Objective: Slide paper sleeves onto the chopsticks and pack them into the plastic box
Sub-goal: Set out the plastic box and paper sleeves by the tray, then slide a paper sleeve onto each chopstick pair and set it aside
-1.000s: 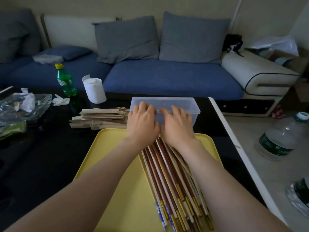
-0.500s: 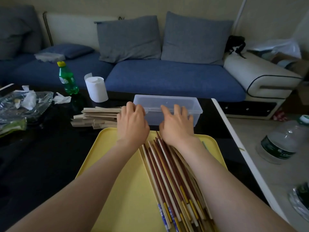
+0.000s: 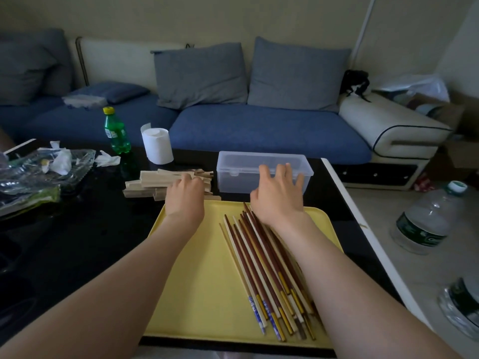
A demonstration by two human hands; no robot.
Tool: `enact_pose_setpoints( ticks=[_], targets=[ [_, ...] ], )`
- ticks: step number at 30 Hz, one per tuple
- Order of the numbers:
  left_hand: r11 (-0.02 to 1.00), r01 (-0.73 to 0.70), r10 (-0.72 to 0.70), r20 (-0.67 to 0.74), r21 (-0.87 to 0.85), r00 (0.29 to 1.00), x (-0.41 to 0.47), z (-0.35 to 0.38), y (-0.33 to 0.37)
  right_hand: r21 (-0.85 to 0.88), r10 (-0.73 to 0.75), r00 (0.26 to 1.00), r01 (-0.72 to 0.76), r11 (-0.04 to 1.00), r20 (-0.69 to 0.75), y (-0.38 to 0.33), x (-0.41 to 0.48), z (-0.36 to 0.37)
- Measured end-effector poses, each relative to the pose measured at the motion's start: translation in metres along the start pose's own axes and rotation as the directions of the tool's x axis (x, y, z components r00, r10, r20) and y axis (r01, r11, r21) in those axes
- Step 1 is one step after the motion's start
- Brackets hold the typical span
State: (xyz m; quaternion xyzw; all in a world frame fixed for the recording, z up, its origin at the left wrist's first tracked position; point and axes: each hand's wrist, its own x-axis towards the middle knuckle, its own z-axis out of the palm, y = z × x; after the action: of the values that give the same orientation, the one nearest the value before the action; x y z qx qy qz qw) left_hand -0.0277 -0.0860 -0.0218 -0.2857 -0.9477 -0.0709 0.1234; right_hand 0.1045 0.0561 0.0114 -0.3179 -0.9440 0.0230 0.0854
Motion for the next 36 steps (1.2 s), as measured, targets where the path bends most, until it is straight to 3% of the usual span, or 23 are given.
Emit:
enact_pose_setpoints(
  ticks=[5,10,13,17,22,29,36],
  targets=[
    [0.999,-0.017,0.017,0.001,0.040,1.000,-0.013,-0.012,0.008,0.015,-0.057,0.998,0.057,0.998,-0.001,0.001,-0.028,-0.010],
    [0.997,-0.050,0.053,-0.046,0.056,0.998,-0.014,-0.016,0.018,0.199,-0.051,0.991,0.026,0.980,0.120,-0.006,-0.025,-0.019],
    [0.994,-0.062,0.068,-0.067,0.089,0.995,-0.005,-0.012,0.017,0.185,-0.072,0.977,0.034,0.982,0.200,-0.016,-0.020,-0.019],
    [0.986,0.010,-0.013,0.019,0.169,1.000,0.002,-0.001,0.012,0.168,-0.148,0.914,0.090,0.982,0.378,-0.024,-0.020,-0.017],
    [0.981,0.009,-0.015,0.029,0.195,0.999,0.012,0.006,-0.003,0.203,-0.148,0.822,0.040,0.978,0.550,-0.032,-0.015,-0.016],
    [0.979,-0.056,0.063,-0.030,0.194,0.998,0.013,-0.003,0.002,0.137,-0.070,0.708,-0.039,0.990,0.703,-0.054,-0.014,-0.001],
    [0.985,-0.116,0.128,-0.092,0.126,0.987,0.013,-0.006,0.004,0.099,-0.016,0.697,-0.079,0.992,0.717,-0.061,-0.014,0.003]
  ],
)
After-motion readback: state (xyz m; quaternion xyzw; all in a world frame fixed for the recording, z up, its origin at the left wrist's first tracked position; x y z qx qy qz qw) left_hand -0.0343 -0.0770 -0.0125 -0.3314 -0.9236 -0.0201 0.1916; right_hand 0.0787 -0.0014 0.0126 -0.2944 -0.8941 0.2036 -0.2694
